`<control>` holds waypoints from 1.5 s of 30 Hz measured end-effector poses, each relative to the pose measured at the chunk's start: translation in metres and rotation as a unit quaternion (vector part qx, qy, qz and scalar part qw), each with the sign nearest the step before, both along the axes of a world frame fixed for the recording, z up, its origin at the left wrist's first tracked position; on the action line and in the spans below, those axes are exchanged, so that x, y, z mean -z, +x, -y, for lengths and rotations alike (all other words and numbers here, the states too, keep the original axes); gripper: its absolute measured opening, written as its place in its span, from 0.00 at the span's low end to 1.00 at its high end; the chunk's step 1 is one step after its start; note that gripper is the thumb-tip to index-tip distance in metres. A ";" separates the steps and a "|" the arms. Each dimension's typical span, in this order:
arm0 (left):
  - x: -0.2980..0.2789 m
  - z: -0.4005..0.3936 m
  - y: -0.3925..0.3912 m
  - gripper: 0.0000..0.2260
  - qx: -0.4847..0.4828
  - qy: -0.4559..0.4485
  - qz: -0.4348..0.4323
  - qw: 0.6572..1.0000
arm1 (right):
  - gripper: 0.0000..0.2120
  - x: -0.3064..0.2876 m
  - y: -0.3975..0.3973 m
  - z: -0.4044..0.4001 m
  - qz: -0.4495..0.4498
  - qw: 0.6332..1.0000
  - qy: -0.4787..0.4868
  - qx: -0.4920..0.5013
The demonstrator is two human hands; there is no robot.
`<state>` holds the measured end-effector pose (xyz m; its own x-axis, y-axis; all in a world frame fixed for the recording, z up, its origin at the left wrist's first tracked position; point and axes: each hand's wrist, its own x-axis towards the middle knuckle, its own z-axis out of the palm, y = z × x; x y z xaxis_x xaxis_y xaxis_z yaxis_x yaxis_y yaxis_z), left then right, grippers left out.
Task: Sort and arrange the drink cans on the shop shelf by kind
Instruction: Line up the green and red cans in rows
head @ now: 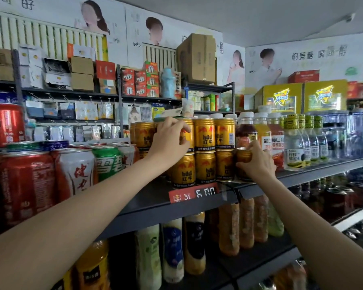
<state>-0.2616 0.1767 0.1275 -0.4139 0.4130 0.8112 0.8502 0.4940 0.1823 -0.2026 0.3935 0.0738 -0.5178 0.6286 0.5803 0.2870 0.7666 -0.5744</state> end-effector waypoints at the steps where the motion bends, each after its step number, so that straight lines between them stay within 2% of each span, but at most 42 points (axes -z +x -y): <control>1: -0.001 0.005 0.000 0.10 0.000 0.001 -0.001 1.000 | 0.22 -0.004 0.004 0.003 -0.017 1.000 0.019 0.004; 4: -0.011 0.028 -0.007 0.10 -0.026 0.006 0.003 1.000 | 0.24 -0.030 0.023 0.032 -0.124 0.988 0.086 -0.028; 7: -0.021 0.053 -0.015 0.09 -0.060 0.021 0.051 0.997 | 0.28 -0.071 0.049 0.083 -0.203 0.960 0.110 -0.161; 8: -0.024 0.061 -0.016 0.08 -0.077 0.022 0.064 0.995 | 0.28 -0.082 0.055 0.101 -0.193 0.951 0.110 -0.215; 10: -0.029 0.077 -0.016 0.06 -0.109 0.004 0.077 0.991 | 0.25 -0.090 0.056 0.139 -0.120 0.939 0.132 -0.295; 12: -0.034 0.093 -0.011 0.04 -0.121 -0.042 0.100 0.987 | 0.25 -0.079 0.038 0.168 -0.053 0.930 0.172 -0.322; 14: -0.037 0.112 -0.006 0.04 -0.138 -0.092 0.126 0.978 | 0.28 -0.061 0.010 0.189 0.000 0.932 0.241 -0.271; 16: -0.038 0.132 -0.004 0.06 -0.152 -0.111 0.142 0.972 | 0.31 -0.044 -0.014 0.200 0.054 0.935 0.306 -0.173; 19: -0.038 0.160 -0.004 0.06 -0.144 -0.101 0.154 0.972 | 0.33 -0.029 -0.034 0.205 0.114 0.933 0.323 -0.109; 22: -0.036 0.177 -0.006 0.05 -0.138 -0.104 0.157 0.972 | 0.31 -0.021 -0.048 0.205 0.128 0.929 0.337 -0.081; 27: -0.032 0.188 -0.010 0.06 -0.119 -0.087 0.155 0.977 | 0.20 -0.021 -0.066 0.210 0.149 0.905 0.397 -0.017; 31: -0.033 0.193 -0.010 0.07 -0.079 -0.013 0.126 0.989 | 0.11 -0.030 -0.064 0.216 0.109 0.919 0.377 -0.024; 33: -0.034 0.200 -0.007 0.07 -0.069 0.019 0.117 0.991 | 0.12 -0.041 -0.055 0.225 0.044 0.933 0.353 -0.059; 36: -0.034 0.219 0.001 0.08 -0.080 0.049 0.108 0.990 | 0.13 -0.058 -0.040 0.250 -0.049 0.935 0.284 -0.207; 38: -0.033 0.237 0.008 0.08 -0.098 0.072 0.099 0.988 | 0.11 -0.066 -0.034 0.268 -0.084 0.917 0.244 -0.303; 41: -0.034 0.272 0.020 0.08 -0.141 0.094 0.094 0.981 | 0.08 -0.077 -0.033 0.297 -0.109 0.887 0.206 -0.398; 45: -0.033 0.325 0.031 0.07 -0.191 0.133 0.088 0.969 | 0.07 -0.088 -0.028 0.339 -0.093 0.844 0.183 -0.495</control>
<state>-0.2306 -0.1484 0.1604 -0.6373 -0.0111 0.7705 0.5591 0.6814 0.4723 -0.2307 0.0540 0.1616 -0.5626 -0.2976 0.7713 -0.6672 0.7144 -0.2111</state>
